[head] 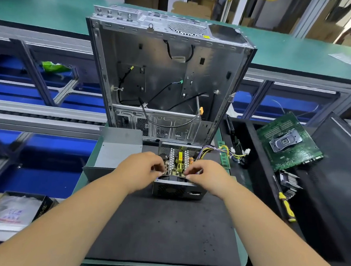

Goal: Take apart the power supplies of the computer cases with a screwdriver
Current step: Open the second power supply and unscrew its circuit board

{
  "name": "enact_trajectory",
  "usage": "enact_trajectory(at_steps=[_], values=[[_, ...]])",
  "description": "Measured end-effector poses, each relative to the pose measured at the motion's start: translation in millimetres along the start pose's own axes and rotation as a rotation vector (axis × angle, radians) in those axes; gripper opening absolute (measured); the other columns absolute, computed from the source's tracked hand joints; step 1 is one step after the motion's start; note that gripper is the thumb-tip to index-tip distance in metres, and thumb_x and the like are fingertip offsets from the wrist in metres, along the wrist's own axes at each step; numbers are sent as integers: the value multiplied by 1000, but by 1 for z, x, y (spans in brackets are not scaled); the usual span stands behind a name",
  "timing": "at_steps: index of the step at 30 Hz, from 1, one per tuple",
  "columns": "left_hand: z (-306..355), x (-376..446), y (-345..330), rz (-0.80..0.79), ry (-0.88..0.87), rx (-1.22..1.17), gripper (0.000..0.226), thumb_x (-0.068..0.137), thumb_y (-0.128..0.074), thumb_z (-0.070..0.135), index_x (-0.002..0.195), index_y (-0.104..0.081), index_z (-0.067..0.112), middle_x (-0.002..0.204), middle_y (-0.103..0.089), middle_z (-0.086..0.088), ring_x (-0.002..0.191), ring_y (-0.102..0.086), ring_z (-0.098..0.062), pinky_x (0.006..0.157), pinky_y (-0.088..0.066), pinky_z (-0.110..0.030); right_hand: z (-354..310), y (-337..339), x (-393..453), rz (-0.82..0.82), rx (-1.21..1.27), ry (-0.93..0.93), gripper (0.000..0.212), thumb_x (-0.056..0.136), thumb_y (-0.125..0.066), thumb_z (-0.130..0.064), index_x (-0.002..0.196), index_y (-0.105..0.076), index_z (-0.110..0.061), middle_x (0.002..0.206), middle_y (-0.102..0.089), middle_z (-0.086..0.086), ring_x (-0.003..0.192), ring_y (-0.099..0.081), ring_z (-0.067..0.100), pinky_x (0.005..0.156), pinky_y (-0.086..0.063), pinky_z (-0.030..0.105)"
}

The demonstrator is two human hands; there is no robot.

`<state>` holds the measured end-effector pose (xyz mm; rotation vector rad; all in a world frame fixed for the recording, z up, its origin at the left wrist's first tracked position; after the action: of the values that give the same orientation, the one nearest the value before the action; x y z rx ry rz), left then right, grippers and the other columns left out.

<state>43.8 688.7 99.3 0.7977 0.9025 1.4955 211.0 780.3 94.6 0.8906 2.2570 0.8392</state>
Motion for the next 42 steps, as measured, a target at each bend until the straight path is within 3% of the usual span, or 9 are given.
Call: enact_trajectory(at_steps=[10, 16, 20, 25, 28, 32, 35, 38, 42], values=[[-11, 4, -8, 35, 130, 21, 5, 91, -66, 34, 93, -69, 38, 96, -66, 14, 92, -59, -13, 76, -45, -27, 1, -11, 8, 51, -54, 19, 16, 90, -71, -18, 80, -71, -30, 67, -62, -16, 50, -53, -8, 46, -35, 7], [-7, 4, -10, 45, 121, 15, 6, 94, -62, 30, 93, -66, 33, 86, -56, 16, 89, -58, -14, 72, -42, -27, 0, -13, 6, 103, -93, 54, 15, 93, -69, -23, 83, -70, -34, 83, -62, -20, 78, -57, -1, 62, -37, 9], [-1, 2, 2, 105, 111, -64, 14, 96, -59, 26, 86, -59, 36, 90, -60, 14, 86, -57, -12, 74, -47, -30, 1, -1, 2, 202, 29, 69, 28, 92, -69, -19, 74, -63, -40, 86, -65, -17, 77, -60, 2, 70, -47, 22], [11, 2, 23, 195, 80, -341, 9, 95, -60, 32, 88, -60, 37, 92, -59, 16, 83, -54, 3, 70, -40, -12, 2, 20, 3, 260, 260, 53, 24, 92, -68, -14, 80, -69, -34, 85, -69, -10, 68, -62, -2, 62, -46, 12], [13, 1, 21, 161, 121, -575, 11, 91, -67, 38, 91, -60, 47, 91, -64, 22, 83, -58, 5, 70, -42, -6, 4, 28, 5, 266, 415, 22, 18, 94, -67, -10, 86, -72, -25, 85, -70, 2, 76, -67, 15, 78, -58, 33], [9, 3, 15, 173, 179, -607, 27, 91, -69, 32, 87, -59, 56, 89, -67, 22, 80, -59, 7, 70, -42, -8, 9, 34, 8, 263, 496, 11, 22, 95, -65, -8, 83, -71, -26, 71, -67, -12, 67, -66, 4, 78, -59, 25], [6, 6, 15, 221, 207, -652, 31, 90, -71, 25, 81, -65, 54, 84, -70, 17, 74, -61, 2, 70, -44, -8, 12, 31, 10, 196, 533, 16, 23, 98, -59, -7, 86, -71, -23, 75, -69, -9, 70, -67, 8, 72, -58, 21], [6, 9, 13, 229, 226, -614, 23, 89, -73, 24, 82, -66, 45, 85, -72, 9, 79, -64, -13, 77, -51, -20, 31, 28, 7, 166, 462, -37, 27, 101, -50, -6, 89, -68, -23, 86, -68, 0, 75, -66, 11, 69, -52, 20], [2, 13, 14, 271, 269, -587, 21, 91, -70, 28, 85, -63, 47, 86, -70, 14, 75, -61, -3, 74, -48, -18, 68, 19, 6, 98, 139, -140, 20, 91, -65, -6, 88, -69, -26, 86, -67, -8, 81, -63, 15, 77, -49, 27]])
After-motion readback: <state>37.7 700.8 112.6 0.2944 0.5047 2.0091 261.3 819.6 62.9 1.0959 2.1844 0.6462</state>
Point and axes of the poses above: each hand's wrist, its own x-axis towards the middle knuckle, its own y-axis out of the back of the hand, z = x × y, the point moved 8 cm from there along x, towards the middle knuckle
